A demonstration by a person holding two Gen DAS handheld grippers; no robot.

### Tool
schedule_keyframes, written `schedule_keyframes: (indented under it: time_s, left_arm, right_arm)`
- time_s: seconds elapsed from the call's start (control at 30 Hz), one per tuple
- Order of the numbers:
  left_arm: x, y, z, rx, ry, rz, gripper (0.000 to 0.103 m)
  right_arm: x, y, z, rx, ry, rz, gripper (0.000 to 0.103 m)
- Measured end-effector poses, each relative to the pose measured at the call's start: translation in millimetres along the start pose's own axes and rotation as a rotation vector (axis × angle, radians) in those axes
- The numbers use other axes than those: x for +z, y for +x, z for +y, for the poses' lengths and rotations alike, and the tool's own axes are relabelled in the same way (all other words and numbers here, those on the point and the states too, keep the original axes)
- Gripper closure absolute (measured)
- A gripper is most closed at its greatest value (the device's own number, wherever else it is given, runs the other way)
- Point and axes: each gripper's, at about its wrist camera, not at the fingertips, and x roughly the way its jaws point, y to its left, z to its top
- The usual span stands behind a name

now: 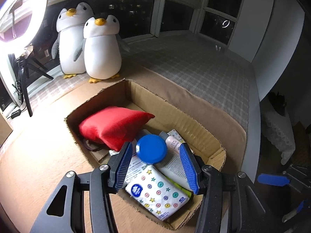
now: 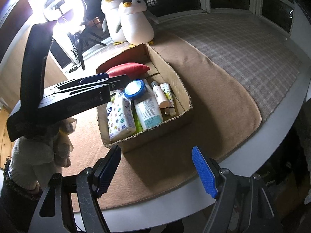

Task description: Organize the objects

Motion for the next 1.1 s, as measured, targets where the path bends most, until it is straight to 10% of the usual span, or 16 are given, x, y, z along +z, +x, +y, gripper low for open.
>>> schedule_keyframes:
  time_s: [0.57,1.1]
  left_arm:
    - [-43.1,-97.5,69.0,0.106,-0.142,-0.091,0.041]
    - [-161.6,-191.5,153.7,0.336,-0.43,-0.08,0.025]
  right_arm:
    - [4.8,8.0,67.0,0.062,-0.133,-0.002,0.031]
    - [0.9,33.0,175.2,0.127,-0.378,0.012,0.031]
